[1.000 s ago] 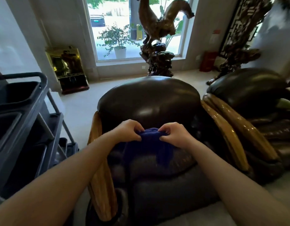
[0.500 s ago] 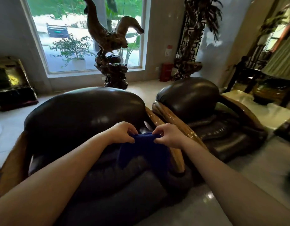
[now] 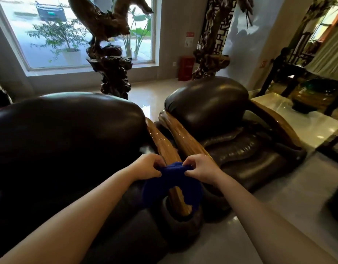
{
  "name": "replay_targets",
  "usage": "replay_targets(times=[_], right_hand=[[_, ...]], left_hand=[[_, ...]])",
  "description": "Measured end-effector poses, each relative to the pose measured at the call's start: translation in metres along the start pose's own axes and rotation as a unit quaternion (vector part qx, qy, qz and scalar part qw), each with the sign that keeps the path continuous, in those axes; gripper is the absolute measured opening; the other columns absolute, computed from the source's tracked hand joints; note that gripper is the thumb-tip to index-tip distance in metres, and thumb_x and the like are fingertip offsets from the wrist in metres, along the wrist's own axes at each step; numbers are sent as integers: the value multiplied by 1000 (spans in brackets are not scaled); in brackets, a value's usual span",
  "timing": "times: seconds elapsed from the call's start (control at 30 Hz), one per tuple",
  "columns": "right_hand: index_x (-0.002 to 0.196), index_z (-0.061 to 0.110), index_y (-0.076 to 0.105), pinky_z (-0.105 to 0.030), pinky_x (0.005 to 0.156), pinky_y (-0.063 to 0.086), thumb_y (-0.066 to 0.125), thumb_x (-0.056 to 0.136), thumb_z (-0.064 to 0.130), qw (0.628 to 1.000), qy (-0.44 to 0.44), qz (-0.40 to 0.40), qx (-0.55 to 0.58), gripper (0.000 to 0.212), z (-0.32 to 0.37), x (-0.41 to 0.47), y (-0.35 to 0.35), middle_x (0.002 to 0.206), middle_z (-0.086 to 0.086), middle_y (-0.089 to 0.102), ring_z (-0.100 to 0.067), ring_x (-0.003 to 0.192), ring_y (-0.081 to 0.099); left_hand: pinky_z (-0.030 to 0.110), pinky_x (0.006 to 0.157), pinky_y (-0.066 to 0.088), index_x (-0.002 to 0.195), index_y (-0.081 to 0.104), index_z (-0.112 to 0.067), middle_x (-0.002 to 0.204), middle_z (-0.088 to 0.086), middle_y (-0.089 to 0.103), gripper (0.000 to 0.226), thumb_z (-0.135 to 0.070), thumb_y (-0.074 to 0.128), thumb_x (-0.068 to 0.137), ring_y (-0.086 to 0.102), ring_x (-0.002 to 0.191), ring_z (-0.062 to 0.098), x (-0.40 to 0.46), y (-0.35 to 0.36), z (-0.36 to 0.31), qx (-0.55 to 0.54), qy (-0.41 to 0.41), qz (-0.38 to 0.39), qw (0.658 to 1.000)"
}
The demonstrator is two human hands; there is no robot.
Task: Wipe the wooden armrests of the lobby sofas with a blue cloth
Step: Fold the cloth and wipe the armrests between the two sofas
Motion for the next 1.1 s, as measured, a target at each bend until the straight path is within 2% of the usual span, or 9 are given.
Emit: replay_targets(times=[0.13, 0.3, 0.4, 0.5, 0.67, 0.83, 0.93, 1.1], right_hand=[[88, 33, 60, -15, 64, 44, 66, 79, 15, 999, 18, 31, -9, 21, -47, 41, -14, 88, 15, 59, 0, 81, 58], [84, 38, 58, -18, 64, 48, 67, 78, 16, 998, 24, 61, 8, 25, -107, 89, -14, 89, 13, 61, -1, 81, 60], [86, 37, 58, -21, 69, 51, 68, 77, 16, 996, 24, 91, 6, 25, -143, 116, 3, 90, 11, 61, -2, 81, 60], [87, 37, 57, -21, 68, 50, 68, 77, 15, 993, 24, 119, 6, 26, -176, 136, 23, 91, 11, 60, -2, 81, 60], [92, 32, 58, -28, 76, 54, 67, 78, 14, 986, 12, 167, -1, 25, -224, 162, 53, 97, 8, 58, -6, 84, 60], [94, 29, 58, -31, 81, 54, 67, 78, 14, 979, -2, 205, -14, 24, -264, 187, 81, 101, 7, 57, -6, 88, 58], [91, 32, 57, -30, 81, 53, 67, 77, 15, 979, -26, 203, -18, 24, -275, 213, 92, 101, 8, 56, -5, 87, 57], [86, 37, 54, -24, 74, 49, 70, 74, 19, 987, -44, 149, -30, 27, -286, 263, 113, 97, 14, 52, -3, 83, 54]], left_hand=[[13, 68, 42, 89, 62, -29, 90, -11, 62, 25, -11, 64, 73, 59, 84, 6, 56, 24, 1, -20, -18, -8, 1000], [19, 73, 49, 94, 61, -27, 96, -6, 63, 26, -8, 62, 75, 60, 86, 7, 105, 59, 14, -53, -55, -31, 997], [16, 70, 47, 98, 60, -26, 98, -8, 61, 28, -8, 62, 76, 58, 88, 6, 129, 84, 29, -58, -89, -29, 994], [14, 67, 44, 96, 59, -29, 100, -9, 58, 30, -7, 63, 77, 57, 87, 5, 144, 114, 45, -72, -131, -44, 988], [15, 70, 43, 90, 55, -37, 101, -11, 54, 32, -9, 63, 77, 55, 89, 4, 163, 172, 68, -91, -203, -81, 972], [13, 69, 43, 88, 54, -39, 100, -15, 51, 34, -8, 62, 77, 54, 89, 2, 187, 214, 93, -108, -231, -88, 963], [13, 68, 42, 93, 54, -37, 101, -16, 49, 31, -10, 62, 79, 53, 90, 2, 206, 218, 110, -106, -230, -100, 962], [13, 71, 41, 95, 54, -34, 106, -12, 51, 31, -10, 62, 78, 54, 97, 6, 243, 212, 144, -96, -213, -177, 956]])
Point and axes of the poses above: each hand's wrist, its own x-axis towards the middle knuckle, its own y-axis out of the palm, z = x × y, the point moved 3 cm from there along x, towards the middle knuckle
